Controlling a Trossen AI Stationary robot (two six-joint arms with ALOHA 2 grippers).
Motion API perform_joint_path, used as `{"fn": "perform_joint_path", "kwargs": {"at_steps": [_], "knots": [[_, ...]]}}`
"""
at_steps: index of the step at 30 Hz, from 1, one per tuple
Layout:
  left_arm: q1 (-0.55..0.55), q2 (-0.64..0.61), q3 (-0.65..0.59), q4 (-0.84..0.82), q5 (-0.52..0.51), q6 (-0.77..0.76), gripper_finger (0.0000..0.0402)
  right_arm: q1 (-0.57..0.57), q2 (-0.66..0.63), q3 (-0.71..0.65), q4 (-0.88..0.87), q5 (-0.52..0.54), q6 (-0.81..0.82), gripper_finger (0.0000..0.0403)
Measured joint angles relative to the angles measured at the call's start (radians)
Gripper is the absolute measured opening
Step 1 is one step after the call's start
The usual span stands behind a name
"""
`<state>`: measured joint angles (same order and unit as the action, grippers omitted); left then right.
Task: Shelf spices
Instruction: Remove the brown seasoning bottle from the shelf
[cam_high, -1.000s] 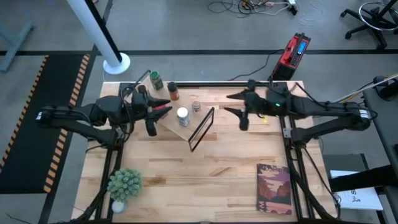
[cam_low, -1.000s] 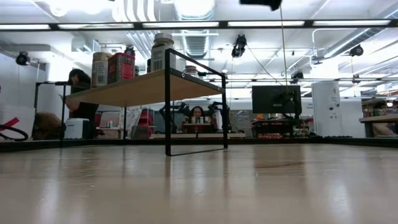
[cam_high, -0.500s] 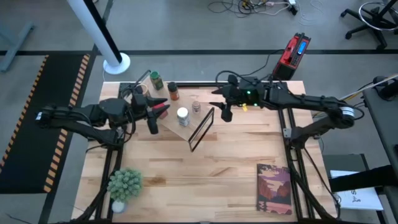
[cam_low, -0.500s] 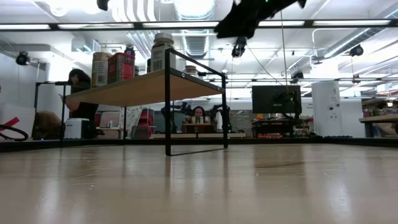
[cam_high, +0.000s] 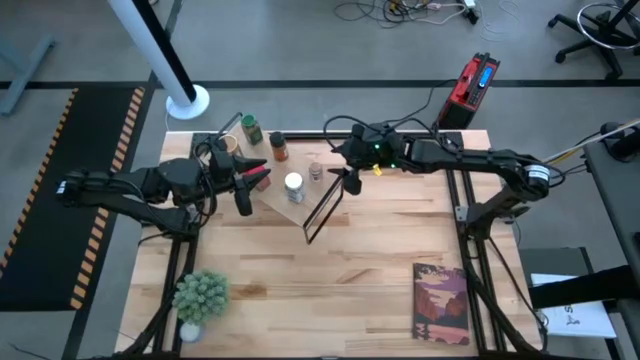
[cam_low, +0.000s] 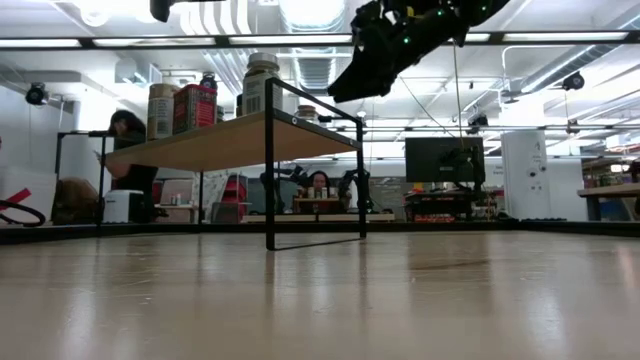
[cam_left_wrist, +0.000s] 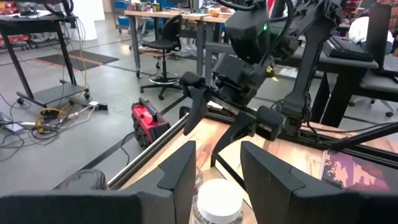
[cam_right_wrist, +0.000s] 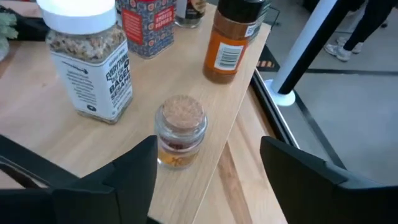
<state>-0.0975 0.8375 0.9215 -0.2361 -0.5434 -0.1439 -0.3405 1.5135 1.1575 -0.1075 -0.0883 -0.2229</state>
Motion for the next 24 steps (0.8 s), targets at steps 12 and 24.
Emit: {"fn": "perform_joint_path", "kwargs": {"at_steps": [12,24], "knots": [[0.0,0.001,0.0,-0.01,0.0,-0.011,0.0114,-0.003,0.069,0.0,0.094,-0.052,-0.003,0.0287],[0.0,0.003,0.0,-0.012,0.0,-0.011,0.0114,-0.012,0.114,0.026,0.114,-0.098,0.014,0.0288]]}}
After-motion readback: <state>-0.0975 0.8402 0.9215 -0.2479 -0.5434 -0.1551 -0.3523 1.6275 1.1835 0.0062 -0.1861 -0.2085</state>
